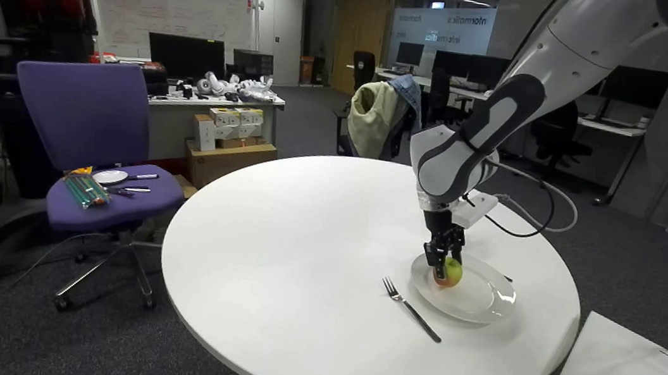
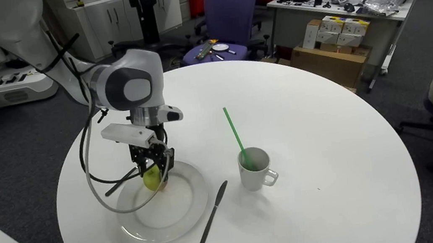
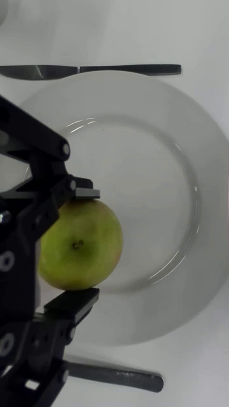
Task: Put the apple on the table
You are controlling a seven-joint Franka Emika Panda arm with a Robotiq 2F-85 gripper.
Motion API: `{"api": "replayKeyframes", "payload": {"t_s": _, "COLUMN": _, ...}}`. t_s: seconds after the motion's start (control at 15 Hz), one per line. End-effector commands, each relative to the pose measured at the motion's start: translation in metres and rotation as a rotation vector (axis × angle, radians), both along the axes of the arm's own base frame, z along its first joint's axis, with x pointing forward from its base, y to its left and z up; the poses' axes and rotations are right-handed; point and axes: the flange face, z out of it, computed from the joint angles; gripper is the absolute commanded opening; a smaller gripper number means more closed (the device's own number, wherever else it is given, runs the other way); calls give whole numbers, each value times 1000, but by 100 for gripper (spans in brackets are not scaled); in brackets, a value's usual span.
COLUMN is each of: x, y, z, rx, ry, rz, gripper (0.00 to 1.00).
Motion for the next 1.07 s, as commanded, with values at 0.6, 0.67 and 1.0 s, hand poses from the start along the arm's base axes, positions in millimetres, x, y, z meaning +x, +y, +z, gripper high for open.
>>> {"api": "replayKeyframes", "payload": {"t_s": 0.6, "x": 23, "y": 131, "z": 63, "rx": -79, "ry": -97, "rz": 161, "gripper": 48}}
{"api": "replayKeyframes", "payload": {"t_s": 0.67, "x": 27, "y": 141, "z": 62, "rx": -62, "ry": -85, "rz": 195, "gripper": 48}}
{"api": "replayKeyframes", "payload": {"t_s": 1.0, "x": 44, "y": 179, "z": 52, "rx": 27, "ry": -31, "rz": 377, "gripper": 48}}
